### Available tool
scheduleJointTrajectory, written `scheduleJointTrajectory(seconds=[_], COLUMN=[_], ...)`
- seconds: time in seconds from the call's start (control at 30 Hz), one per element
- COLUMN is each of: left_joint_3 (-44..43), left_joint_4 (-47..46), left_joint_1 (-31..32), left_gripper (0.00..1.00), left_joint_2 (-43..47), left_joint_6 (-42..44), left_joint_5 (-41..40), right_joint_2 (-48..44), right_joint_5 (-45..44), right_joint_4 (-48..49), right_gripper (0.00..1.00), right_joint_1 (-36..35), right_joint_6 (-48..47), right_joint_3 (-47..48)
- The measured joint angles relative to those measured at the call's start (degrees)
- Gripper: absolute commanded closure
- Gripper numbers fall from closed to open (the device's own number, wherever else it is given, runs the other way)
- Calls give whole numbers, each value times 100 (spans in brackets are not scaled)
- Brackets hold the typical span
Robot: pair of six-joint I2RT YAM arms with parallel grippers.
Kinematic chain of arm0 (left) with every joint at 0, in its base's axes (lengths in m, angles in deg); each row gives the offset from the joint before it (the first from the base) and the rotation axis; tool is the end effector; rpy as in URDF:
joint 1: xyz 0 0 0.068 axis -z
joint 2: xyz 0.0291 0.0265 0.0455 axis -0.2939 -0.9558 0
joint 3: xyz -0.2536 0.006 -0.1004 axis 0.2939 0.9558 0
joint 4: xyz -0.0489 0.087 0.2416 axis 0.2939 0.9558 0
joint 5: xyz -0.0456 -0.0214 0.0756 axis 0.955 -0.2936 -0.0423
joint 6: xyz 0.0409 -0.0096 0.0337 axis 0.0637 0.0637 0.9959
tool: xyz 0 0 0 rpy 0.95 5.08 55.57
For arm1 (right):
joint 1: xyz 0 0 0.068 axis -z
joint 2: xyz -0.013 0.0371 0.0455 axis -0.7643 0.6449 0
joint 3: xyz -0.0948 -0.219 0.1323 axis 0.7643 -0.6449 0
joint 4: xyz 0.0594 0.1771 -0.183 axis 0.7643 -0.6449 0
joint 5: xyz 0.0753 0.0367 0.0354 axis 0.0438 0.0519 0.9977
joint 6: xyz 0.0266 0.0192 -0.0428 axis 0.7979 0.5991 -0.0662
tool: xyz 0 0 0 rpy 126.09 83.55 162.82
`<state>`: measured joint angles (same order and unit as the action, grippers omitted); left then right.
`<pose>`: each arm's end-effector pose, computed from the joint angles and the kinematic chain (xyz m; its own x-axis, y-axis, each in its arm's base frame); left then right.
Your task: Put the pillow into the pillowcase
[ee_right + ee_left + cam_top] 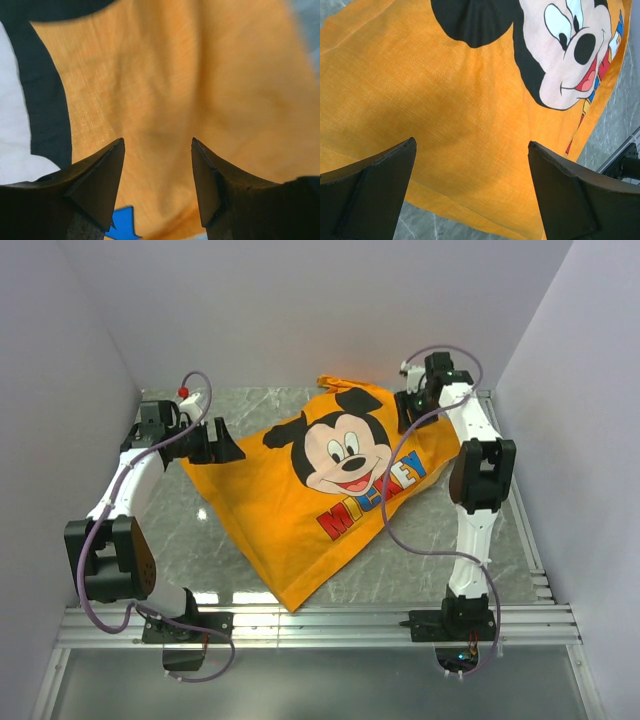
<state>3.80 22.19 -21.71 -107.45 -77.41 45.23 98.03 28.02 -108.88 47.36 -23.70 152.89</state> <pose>0.3200 0.0026 0.2839 -0.7461 -0.1251 -0.6540 0.3289 0.7848 -0.5253 0.4892 0.0305 0.2662 -0.7523 -0.3250 -0.5731 -0.4278 0.9025 0.0498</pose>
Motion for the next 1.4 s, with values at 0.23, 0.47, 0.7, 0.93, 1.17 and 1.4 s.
scheduleJointTrajectory(seconds=[0.23,0.47,0.7,0.93,1.17,1.4], left_joint_3=[131,409,378,-105,-979,-1032], left_joint_4=[369,741,719,739,151,13], left_joint_1=[-81,-197,-195,-4,839,688], left_gripper=[1,1,1,1,0,1], left_joint_2=[79,79,-525,-1617,-2127,-1244], left_joint_6=[74,87,227,372,52,-28], left_joint_5=[166,37,-92,2,-251,-505], right_joint_2=[7,-1270,-2509,-3700,-4365,-4927], right_joint_5=[890,1987,2778,2481,1707,850], right_joint_4=[-339,-1526,-2299,-1952,-1340,-887], right_gripper=[44,44,42,32,31,16], right_joint_1=[-42,-393,-1156,-516,-302,-295], right_joint_6=[42,-824,-1141,-662,-170,227], right_joint_3=[-1440,-3613,-4190,-4369,-4234,-4234])
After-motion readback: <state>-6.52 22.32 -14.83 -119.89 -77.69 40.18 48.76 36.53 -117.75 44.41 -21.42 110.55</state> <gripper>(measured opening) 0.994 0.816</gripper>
